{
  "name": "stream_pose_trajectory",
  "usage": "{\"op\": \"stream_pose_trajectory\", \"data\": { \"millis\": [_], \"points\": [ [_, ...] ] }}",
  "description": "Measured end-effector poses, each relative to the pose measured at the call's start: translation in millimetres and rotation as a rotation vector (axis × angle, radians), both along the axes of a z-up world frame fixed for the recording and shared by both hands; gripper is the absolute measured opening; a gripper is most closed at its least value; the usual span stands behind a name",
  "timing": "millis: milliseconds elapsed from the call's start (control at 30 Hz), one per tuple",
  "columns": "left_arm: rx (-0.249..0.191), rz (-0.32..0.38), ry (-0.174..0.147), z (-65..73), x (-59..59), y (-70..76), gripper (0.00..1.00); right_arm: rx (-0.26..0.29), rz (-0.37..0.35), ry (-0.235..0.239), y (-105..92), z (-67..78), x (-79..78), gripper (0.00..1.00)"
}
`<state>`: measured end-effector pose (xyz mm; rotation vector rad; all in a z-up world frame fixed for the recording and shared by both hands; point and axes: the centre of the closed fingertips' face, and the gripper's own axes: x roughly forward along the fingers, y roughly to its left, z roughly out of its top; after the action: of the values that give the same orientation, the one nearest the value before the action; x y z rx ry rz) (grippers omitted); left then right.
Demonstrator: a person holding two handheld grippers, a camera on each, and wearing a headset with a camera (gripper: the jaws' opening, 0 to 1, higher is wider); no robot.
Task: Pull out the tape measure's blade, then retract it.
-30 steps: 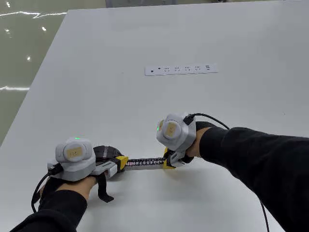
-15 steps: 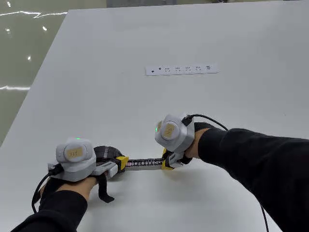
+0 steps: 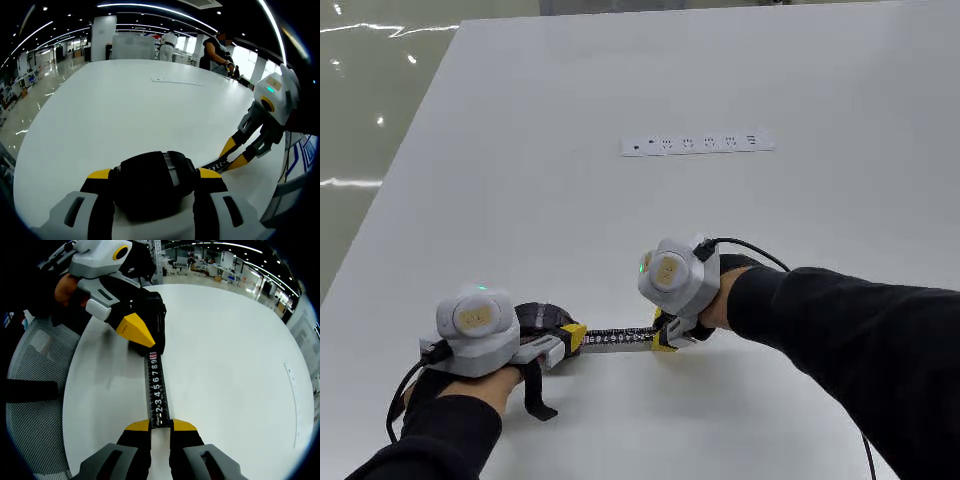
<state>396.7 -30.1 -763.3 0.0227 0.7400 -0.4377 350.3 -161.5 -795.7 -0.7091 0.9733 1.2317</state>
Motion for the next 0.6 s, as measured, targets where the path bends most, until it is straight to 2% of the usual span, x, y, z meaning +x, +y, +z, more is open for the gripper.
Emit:
{"op": "stream_pose_trajectory", "data": {
  "millis": [600],
  "points": [
    [-0.005, -0.003, 0.003, 0.8, 0.7, 0.0, 0.58, 0.007, -0.004, -0.004, 3.8, -0.1, 1.5, 0.08]
  ]
}}
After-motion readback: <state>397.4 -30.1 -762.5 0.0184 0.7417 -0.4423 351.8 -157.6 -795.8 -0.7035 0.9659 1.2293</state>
